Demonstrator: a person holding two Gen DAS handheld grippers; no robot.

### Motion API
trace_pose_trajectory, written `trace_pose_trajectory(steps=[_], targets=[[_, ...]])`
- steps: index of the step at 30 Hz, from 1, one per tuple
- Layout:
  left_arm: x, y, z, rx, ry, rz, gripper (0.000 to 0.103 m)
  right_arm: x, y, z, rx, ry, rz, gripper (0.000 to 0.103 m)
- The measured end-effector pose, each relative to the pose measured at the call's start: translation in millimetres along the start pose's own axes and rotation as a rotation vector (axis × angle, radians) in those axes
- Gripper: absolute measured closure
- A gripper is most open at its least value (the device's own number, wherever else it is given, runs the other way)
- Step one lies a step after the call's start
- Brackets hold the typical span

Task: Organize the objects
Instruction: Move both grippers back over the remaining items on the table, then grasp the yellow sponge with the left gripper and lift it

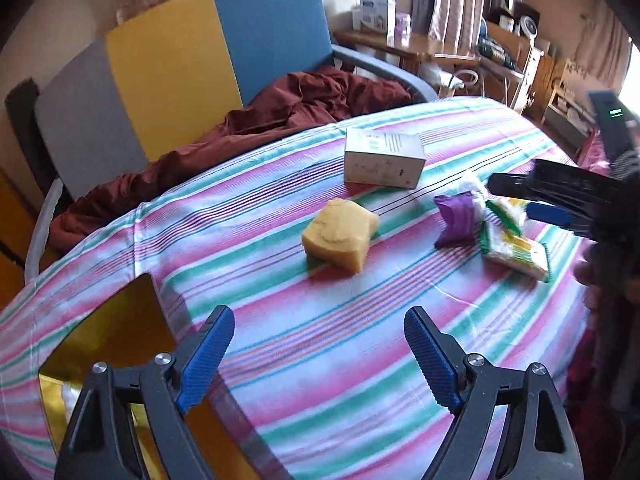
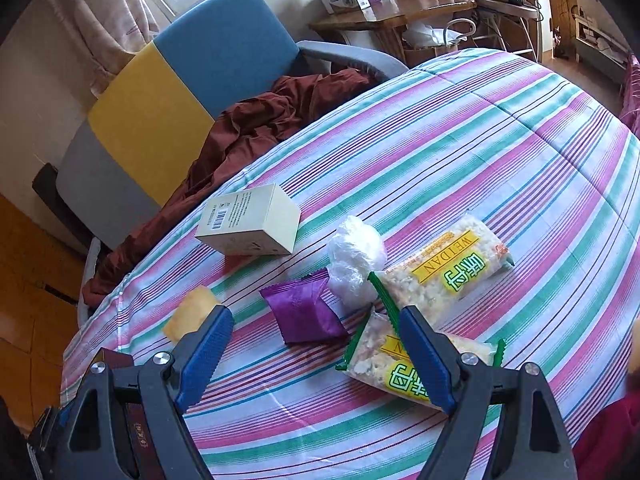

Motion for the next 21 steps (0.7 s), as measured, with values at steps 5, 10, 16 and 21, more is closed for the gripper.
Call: trace_pose_trajectory(steps=[5, 10, 16, 21], targets=[[43, 22, 1, 0.074, -0.021, -0.055, 0.015, 3, 0, -2, 0.002, 0.025, -0.025, 0.017], [76, 38, 3, 0.127, -0.028, -0.086, 0.012, 8, 2, 0, 0.014, 0.040, -0.051, 0.017], [110, 51, -5, 0.094, -0.045, -0.128, 0.012, 11, 2, 1, 0.017, 0.044, -0.073, 0.017], [130, 56, -4, 0.044, -0.071, -0.137, 0.020, 12, 4, 1, 0.015, 0.040, -0.077, 0.017]])
Point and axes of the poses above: each gripper's, at about its wrist camera, not at the fingertips, and x roughly the way its jaws point, z to its right, y to its top, the point moved 2 cm from there along x, roughly the way its jaws point, and after that the axes turned 12 degrees about x, right-handed, at the moved point
